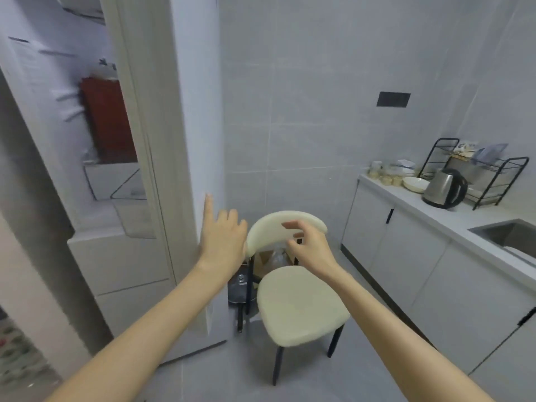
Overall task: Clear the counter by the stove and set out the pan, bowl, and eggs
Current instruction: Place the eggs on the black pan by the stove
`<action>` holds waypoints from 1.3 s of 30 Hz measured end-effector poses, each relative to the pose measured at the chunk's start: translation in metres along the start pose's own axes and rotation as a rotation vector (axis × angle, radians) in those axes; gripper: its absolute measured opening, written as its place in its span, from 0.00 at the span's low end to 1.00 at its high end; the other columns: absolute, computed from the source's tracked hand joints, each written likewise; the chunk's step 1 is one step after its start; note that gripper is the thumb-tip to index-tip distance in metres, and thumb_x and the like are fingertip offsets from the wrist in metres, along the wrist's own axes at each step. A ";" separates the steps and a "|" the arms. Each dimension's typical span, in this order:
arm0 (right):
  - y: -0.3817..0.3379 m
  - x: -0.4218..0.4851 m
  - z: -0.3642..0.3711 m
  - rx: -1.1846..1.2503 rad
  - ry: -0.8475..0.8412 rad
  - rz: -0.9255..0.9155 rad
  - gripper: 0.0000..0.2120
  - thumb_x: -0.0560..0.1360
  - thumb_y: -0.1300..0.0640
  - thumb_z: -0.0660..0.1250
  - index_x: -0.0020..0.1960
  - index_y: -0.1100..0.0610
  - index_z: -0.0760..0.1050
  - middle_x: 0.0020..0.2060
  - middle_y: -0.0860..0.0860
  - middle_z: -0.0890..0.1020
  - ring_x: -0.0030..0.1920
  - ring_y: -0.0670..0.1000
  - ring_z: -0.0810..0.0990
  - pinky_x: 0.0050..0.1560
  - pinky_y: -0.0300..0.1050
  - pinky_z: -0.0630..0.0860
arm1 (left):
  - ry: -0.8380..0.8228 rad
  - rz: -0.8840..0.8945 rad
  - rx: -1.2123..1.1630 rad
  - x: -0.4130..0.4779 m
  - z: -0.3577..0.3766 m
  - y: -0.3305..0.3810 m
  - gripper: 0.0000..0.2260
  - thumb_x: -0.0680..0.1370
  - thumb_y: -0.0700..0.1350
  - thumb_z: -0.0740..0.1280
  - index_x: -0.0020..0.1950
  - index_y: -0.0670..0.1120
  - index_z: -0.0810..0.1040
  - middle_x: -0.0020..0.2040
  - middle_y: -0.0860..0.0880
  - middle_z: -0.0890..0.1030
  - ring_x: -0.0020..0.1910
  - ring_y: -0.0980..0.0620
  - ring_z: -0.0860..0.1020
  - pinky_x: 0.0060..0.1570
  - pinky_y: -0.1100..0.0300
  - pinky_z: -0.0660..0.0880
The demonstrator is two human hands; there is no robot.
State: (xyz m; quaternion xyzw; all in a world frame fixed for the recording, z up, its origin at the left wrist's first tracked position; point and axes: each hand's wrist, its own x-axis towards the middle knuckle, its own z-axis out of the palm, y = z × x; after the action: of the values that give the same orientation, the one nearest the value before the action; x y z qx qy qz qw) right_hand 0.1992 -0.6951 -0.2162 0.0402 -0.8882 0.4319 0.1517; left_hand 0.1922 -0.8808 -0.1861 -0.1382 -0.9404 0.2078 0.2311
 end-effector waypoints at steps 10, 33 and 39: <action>-0.051 0.103 0.103 -0.122 -0.036 -0.244 0.18 0.76 0.63 0.64 0.64 0.52 0.72 0.65 0.48 0.72 0.66 0.50 0.66 0.65 0.44 0.66 | -0.011 -0.161 0.069 0.036 0.102 -0.098 0.32 0.80 0.52 0.55 0.77 0.51 0.37 0.77 0.41 0.36 0.76 0.41 0.38 0.60 0.37 0.21; -0.053 0.295 0.298 -0.494 -0.105 -0.361 0.38 0.79 0.55 0.61 0.78 0.48 0.39 0.76 0.49 0.34 0.76 0.53 0.33 0.76 0.55 0.45 | 0.320 -0.256 -0.078 0.150 0.297 -0.260 0.40 0.74 0.51 0.67 0.78 0.51 0.46 0.78 0.45 0.45 0.76 0.38 0.47 0.71 0.35 0.49; -0.052 0.308 0.303 -0.591 -0.136 -0.356 0.38 0.79 0.54 0.61 0.77 0.48 0.37 0.75 0.49 0.31 0.75 0.54 0.32 0.75 0.58 0.41 | 0.253 -0.280 -0.161 0.168 0.306 -0.264 0.42 0.71 0.48 0.70 0.78 0.50 0.48 0.78 0.43 0.46 0.76 0.35 0.48 0.71 0.35 0.52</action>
State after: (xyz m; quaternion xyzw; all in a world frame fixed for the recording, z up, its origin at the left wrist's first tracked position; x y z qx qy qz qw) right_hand -0.1544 -0.9449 -0.2591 0.1771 -0.9620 0.1193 0.1703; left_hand -0.1454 -1.1522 -0.2494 -0.0490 -0.9275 0.0789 0.3621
